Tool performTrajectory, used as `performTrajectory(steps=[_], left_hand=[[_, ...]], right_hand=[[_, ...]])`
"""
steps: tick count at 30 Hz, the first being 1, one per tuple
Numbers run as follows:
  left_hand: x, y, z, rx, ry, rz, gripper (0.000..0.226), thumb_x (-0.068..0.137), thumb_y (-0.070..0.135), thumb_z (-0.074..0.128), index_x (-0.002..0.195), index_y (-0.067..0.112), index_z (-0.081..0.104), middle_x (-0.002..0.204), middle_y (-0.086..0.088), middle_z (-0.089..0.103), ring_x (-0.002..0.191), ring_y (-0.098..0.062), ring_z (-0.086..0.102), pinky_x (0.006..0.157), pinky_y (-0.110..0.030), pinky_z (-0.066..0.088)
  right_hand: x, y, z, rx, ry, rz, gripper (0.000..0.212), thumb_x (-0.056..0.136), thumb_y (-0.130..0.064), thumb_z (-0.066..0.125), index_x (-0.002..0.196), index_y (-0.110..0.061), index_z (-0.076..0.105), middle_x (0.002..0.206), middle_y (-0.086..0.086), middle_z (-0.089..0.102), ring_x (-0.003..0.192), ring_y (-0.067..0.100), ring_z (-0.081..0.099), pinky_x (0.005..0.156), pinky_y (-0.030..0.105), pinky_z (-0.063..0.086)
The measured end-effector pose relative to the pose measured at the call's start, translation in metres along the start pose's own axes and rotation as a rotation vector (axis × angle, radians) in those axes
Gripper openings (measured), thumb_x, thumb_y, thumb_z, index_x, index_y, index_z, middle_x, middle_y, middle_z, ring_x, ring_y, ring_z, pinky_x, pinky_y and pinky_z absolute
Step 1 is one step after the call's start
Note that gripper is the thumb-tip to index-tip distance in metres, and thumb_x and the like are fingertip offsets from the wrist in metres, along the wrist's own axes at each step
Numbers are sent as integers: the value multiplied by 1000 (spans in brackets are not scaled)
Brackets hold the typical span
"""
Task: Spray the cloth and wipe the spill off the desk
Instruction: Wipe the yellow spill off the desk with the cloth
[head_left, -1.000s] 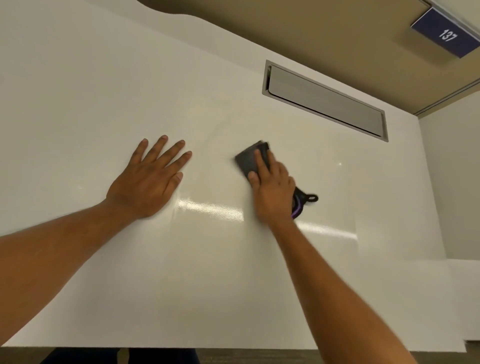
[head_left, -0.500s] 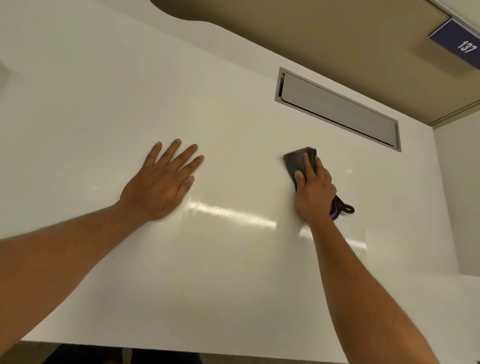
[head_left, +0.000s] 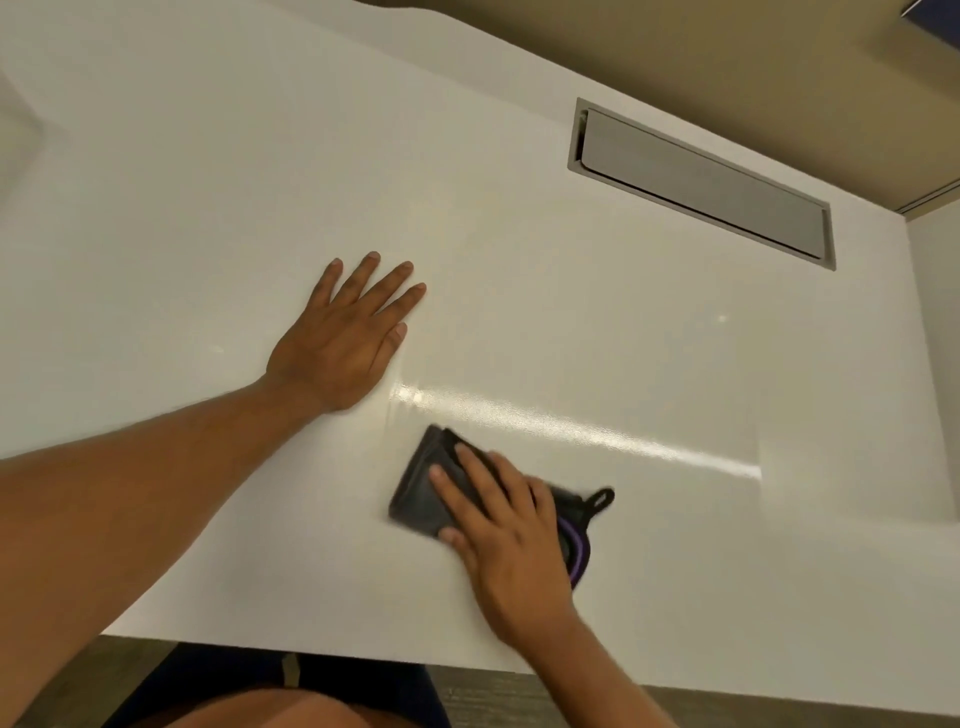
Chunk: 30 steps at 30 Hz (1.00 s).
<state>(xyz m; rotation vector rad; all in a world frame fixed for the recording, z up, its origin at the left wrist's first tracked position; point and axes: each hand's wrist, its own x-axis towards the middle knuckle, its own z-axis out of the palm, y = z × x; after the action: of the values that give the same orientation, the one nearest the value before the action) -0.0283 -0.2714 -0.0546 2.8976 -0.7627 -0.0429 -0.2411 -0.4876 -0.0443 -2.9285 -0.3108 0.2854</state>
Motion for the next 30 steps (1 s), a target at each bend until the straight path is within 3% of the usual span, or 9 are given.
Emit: performTrajectory(steps=[3, 6, 10, 13, 17, 22, 25, 30], left_hand=[[-1, 0, 0, 5, 8, 1, 58, 111, 37, 17, 168, 27, 26, 178, 1, 23, 165, -30, 19, 134, -56, 14], [1, 1, 0, -10, 20, -13, 58, 112, 36, 18, 168, 23, 26, 177, 0, 25, 165, -30, 20, 134, -55, 13], [0, 1, 2, -12, 38, -30, 59, 112, 33, 22, 168, 15, 22, 177, -7, 23, 165, -30, 20, 135, -52, 14], [-1, 0, 3, -5, 48, -41, 61, 112, 32, 25, 167, 8, 21, 177, -12, 22, 165, -32, 19, 135, -51, 15], [-3, -1, 4, 9, 59, -25, 60, 112, 31, 27, 165, 2, 28, 175, -17, 26, 163, -35, 23, 134, -53, 17], [-2, 0, 2, 15, 14, -39, 62, 111, 34, 25, 165, 3, 27, 176, -15, 23, 164, -33, 20, 135, -52, 15], [-1, 0, 1, 24, -6, -39, 64, 110, 35, 21, 166, 4, 25, 177, -14, 22, 165, -33, 18, 135, -52, 13], [0, 0, 0, 23, -4, -43, 68, 110, 43, 22, 165, 4, 27, 177, -14, 23, 165, -32, 19, 135, -52, 14]], right_hand=[[5, 0, -2, 0, -34, 12, 56, 109, -48, 38, 164, -41, 28, 174, -9, 25, 156, 26, 28, 116, 50, 26], [74, 18, -21, 6, 43, 172, 55, 109, -46, 44, 163, -41, 33, 173, -7, 28, 154, 29, 32, 113, 50, 31], [191, 51, -48, 80, 122, 444, 56, 112, -44, 37, 166, -39, 24, 175, -3, 21, 153, 27, 28, 116, 50, 25], [227, 47, -48, 51, 118, 465, 56, 112, -42, 33, 167, -37, 20, 175, 0, 21, 152, 30, 29, 118, 52, 26], [182, 12, -32, -40, 96, 340, 56, 113, -44, 31, 167, -36, 20, 175, 0, 22, 150, 33, 32, 117, 52, 30], [48, -42, 1, -30, 48, 251, 60, 109, -42, 45, 166, -34, 27, 174, -1, 25, 152, 37, 35, 117, 57, 39], [-23, -56, 14, -15, -20, 248, 60, 104, -47, 41, 162, -37, 36, 170, -2, 37, 149, 36, 45, 110, 58, 49], [-19, -33, 5, -19, -48, 195, 59, 103, -52, 39, 160, -40, 40, 168, -4, 40, 149, 34, 45, 108, 55, 47]])
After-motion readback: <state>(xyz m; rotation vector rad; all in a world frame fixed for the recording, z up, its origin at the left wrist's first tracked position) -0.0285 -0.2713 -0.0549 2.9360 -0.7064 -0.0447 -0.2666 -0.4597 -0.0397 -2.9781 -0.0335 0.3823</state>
